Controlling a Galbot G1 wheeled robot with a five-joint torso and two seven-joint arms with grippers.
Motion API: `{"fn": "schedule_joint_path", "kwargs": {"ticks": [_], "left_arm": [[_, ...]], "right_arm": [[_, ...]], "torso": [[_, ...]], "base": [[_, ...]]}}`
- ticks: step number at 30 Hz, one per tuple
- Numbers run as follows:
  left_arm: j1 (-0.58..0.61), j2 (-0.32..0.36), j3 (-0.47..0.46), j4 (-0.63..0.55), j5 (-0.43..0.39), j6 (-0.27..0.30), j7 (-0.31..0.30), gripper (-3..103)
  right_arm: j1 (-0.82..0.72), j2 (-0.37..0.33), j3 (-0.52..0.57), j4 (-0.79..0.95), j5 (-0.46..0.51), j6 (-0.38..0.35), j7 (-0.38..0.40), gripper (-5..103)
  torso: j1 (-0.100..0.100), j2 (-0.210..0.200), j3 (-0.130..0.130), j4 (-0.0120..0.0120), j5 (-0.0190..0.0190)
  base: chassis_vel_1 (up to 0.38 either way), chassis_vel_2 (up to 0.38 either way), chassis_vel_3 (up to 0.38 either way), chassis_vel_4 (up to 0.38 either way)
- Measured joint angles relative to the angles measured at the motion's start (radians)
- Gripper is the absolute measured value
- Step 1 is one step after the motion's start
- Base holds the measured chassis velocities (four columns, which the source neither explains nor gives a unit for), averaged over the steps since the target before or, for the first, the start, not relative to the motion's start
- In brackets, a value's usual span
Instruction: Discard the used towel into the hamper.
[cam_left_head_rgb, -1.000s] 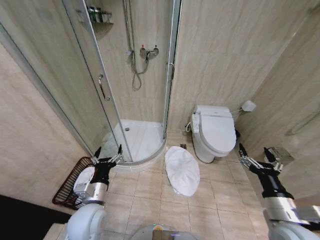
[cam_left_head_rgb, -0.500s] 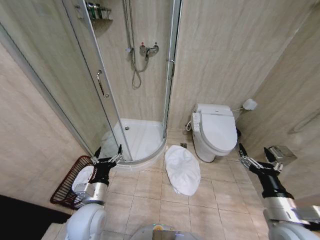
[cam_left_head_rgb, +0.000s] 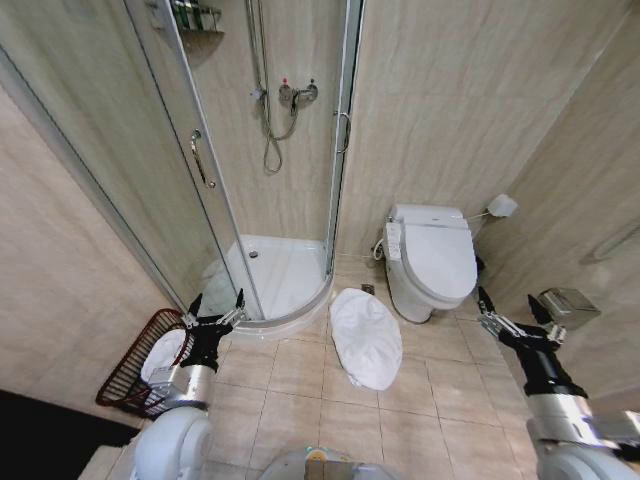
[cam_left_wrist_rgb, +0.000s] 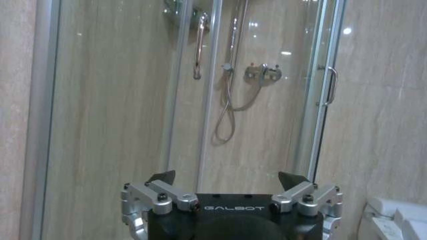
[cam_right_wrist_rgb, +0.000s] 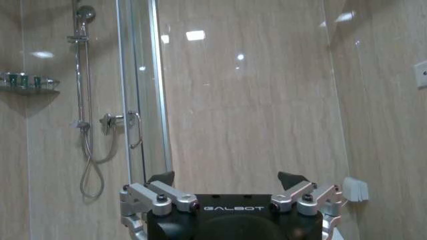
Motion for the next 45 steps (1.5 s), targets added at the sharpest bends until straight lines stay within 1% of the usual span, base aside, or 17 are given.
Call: {"fn": "schedule_joint_path", "kwargs": {"ticks": [1,9,14,17,20,24,25,30,35,45], "left_arm": [[0.0,0.0,0.0,0.0,0.0,0.0,0.0,100],[0.0,0.0,0.0,0.0,0.0,0.0,0.0,100],[0.0,0.0,0.0,0.0,0.0,0.0,0.0,100],[0.0,0.0,0.0,0.0,0.0,0.0,0.0,100],[0.0,0.0,0.0,0.0,0.0,0.0,0.0,100],[0.0,0.0,0.0,0.0,0.0,0.0,0.0,100],[0.0,0.0,0.0,0.0,0.0,0.0,0.0,100],[0.0,0.0,0.0,0.0,0.0,0.0,0.0,100],[0.0,0.0,0.0,0.0,0.0,0.0,0.0,100],[0.0,0.0,0.0,0.0,0.0,0.0,0.0,100]], "right_arm": [[0.0,0.0,0.0,0.0,0.0,0.0,0.0,100],[0.0,0.0,0.0,0.0,0.0,0.0,0.0,100],[0.0,0.0,0.0,0.0,0.0,0.0,0.0,100],[0.0,0.0,0.0,0.0,0.0,0.0,0.0,100],[0.0,0.0,0.0,0.0,0.0,0.0,0.0,100],[0.0,0.0,0.0,0.0,0.0,0.0,0.0,100],[0.0,0.0,0.0,0.0,0.0,0.0,0.0,100],[0.0,0.0,0.0,0.0,0.0,0.0,0.0,100],[0.0,0.0,0.0,0.0,0.0,0.0,0.0,100],[0.0,0.0,0.0,0.0,0.0,0.0,0.0,100]], "torso": [[0.0,0.0,0.0,0.0,0.0],[-0.021,-0.047,-0.026,0.0,0.0],[-0.027,-0.062,-0.035,0.0,0.0],[-0.037,-0.083,-0.046,0.0,0.0],[-0.042,-0.092,-0.051,0.0,0.0],[-0.051,-0.113,-0.062,0.0,0.0],[-0.056,-0.124,-0.068,0.0,0.0],[-0.064,-0.143,-0.079,0.0,0.0],[-0.076,-0.171,-0.095,0.0,0.0],[-0.093,-0.209,-0.116,0.0,0.0]], "base": [[0.0,0.0,0.0,0.0],[0.0,0.0,0.0,0.0],[0.0,0.0,0.0,0.0],[0.0,0.0,0.0,0.0],[0.0,0.0,0.0,0.0],[0.0,0.0,0.0,0.0],[0.0,0.0,0.0,0.0],[0.0,0.0,0.0,0.0],[0.0,0.0,0.0,0.0],[0.0,0.0,0.0,0.0]]}}
